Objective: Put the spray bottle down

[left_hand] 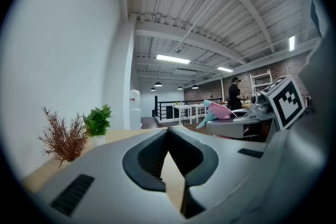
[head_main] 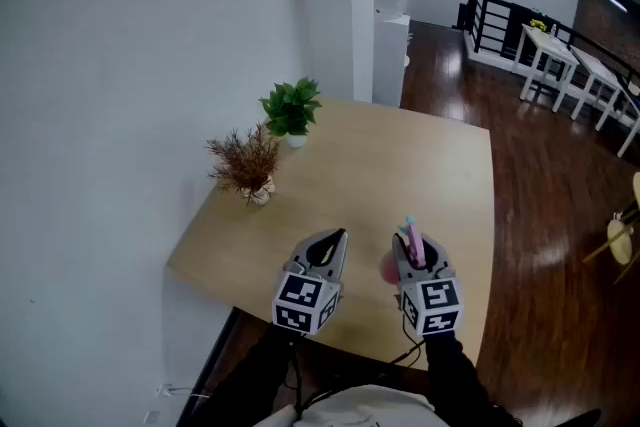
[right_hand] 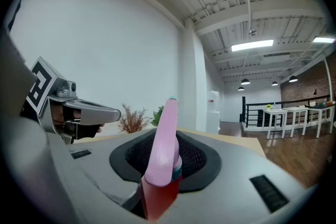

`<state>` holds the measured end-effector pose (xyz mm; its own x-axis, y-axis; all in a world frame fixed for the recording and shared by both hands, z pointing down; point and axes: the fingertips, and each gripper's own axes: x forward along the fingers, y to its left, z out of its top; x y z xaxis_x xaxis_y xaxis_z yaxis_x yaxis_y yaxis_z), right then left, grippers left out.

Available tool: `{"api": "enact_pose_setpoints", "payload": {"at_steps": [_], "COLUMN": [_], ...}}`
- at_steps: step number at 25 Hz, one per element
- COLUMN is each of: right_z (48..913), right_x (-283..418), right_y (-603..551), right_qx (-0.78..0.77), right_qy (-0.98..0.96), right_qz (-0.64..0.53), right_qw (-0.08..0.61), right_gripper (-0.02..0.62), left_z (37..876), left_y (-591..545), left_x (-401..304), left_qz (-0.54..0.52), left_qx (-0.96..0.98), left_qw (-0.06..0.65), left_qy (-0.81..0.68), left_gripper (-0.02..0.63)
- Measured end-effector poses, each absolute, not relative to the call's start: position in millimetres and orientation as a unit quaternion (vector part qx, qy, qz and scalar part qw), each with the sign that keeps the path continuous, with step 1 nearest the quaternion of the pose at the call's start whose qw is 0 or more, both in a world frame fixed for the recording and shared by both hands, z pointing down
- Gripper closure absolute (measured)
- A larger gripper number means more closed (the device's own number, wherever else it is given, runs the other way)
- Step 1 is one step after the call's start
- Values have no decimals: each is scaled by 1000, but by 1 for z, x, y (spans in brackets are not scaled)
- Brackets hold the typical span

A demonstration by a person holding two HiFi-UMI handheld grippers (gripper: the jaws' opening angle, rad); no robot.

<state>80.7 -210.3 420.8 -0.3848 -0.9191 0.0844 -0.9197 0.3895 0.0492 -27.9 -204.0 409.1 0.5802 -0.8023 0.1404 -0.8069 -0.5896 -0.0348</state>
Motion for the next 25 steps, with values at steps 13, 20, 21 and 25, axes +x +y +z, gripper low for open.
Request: {"api": "enact_pose_setpoints", "payload": {"at_steps": [13, 20, 21, 25], "right_z": [431, 452, 457, 473], "right_x": [85, 93, 96, 104], "right_y": [-225, -255, -261, -281], "right_qx": [558, 567, 569, 578], "right_qy": [-828, -820, -819, -812], "right_qz": [5, 11, 13, 19], "right_qw": [55, 69, 71, 76], "right_gripper": [494, 494, 494, 494], "left_z": [417, 429, 432, 439], "left_y": [-210, -220, -222, -227], "left_x": [-25, -25, -24, -19], "left_qz": [74, 87, 88, 93], "left_qx": [889, 886, 886, 887], "left_qw": [21, 29, 31, 38], "left_qy": [-452, -454, -454, -451], "left_gripper": [601, 601, 601, 601]}}
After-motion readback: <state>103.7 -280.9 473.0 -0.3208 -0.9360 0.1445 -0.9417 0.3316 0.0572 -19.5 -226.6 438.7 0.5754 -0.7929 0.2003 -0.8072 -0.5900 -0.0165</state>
